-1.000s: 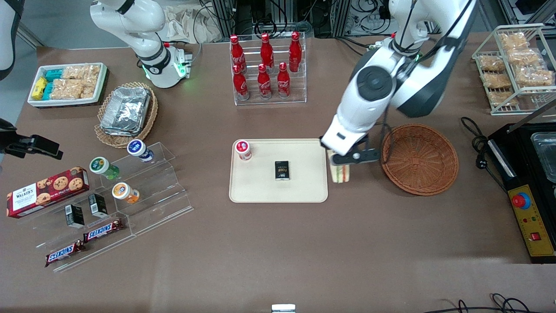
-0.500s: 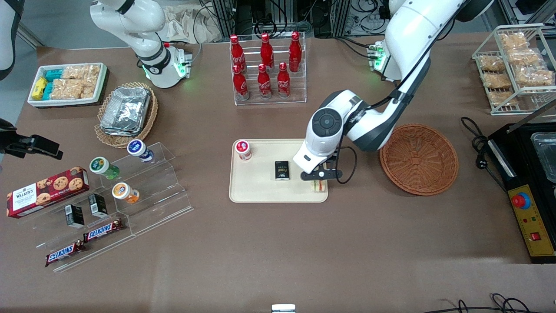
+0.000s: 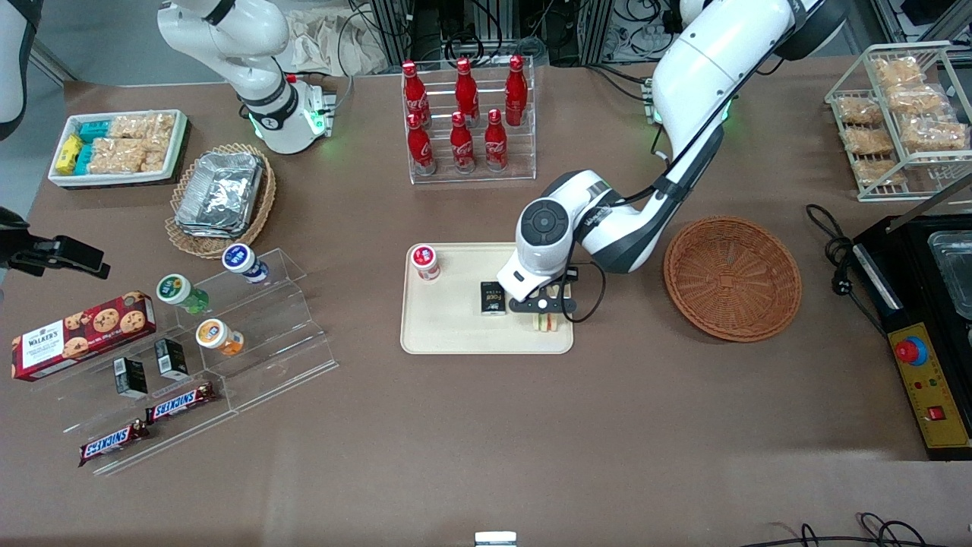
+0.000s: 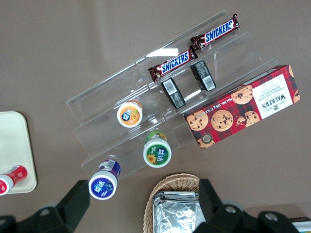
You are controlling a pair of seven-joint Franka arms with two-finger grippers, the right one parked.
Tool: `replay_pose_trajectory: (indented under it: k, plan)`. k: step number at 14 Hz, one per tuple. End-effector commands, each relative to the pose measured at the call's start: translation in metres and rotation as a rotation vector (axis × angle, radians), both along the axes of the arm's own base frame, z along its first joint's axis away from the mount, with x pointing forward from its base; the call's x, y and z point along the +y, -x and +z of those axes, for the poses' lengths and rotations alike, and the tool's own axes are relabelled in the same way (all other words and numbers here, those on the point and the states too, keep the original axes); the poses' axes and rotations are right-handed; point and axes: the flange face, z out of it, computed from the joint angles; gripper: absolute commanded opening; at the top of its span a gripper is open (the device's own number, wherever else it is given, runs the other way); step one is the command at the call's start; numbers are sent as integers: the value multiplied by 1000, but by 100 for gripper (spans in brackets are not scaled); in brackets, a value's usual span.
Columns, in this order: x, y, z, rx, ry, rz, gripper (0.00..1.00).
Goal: Place sandwich from basket to tray
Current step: 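Lower the sandwich onto the tray beside the black box and release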
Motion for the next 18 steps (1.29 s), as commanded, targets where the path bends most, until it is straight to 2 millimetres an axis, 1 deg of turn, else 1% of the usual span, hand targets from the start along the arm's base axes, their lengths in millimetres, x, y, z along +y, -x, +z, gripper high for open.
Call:
replay_pose_trajectory:
  k: [1,4,6,7,9,10,11,12,13,14,16,17,18]
  plan:
    - [-3,-2,-1,-25,-3,3,100]
    - [0,-6,2,-27,2,15,100]
    - [1,-10,12,-36,15,31,100]
    - [0,-15,21,-46,29,47,100]
    - [-2,-26,55,-87,65,157,100]
    - [4,-35,77,-114,76,192,100]
    - [13,-40,99,-140,78,201,100]
    - [19,-38,118,-145,51,200,100]
    - [31,-40,135,-148,27,215,100]
    - [46,-44,158,-167,20,238,100]
    - [64,-41,202,-165,36,292,100]
    - [79,-40,224,-172,29,319,100]
    - [97,-43,240,-178,25,350,100]
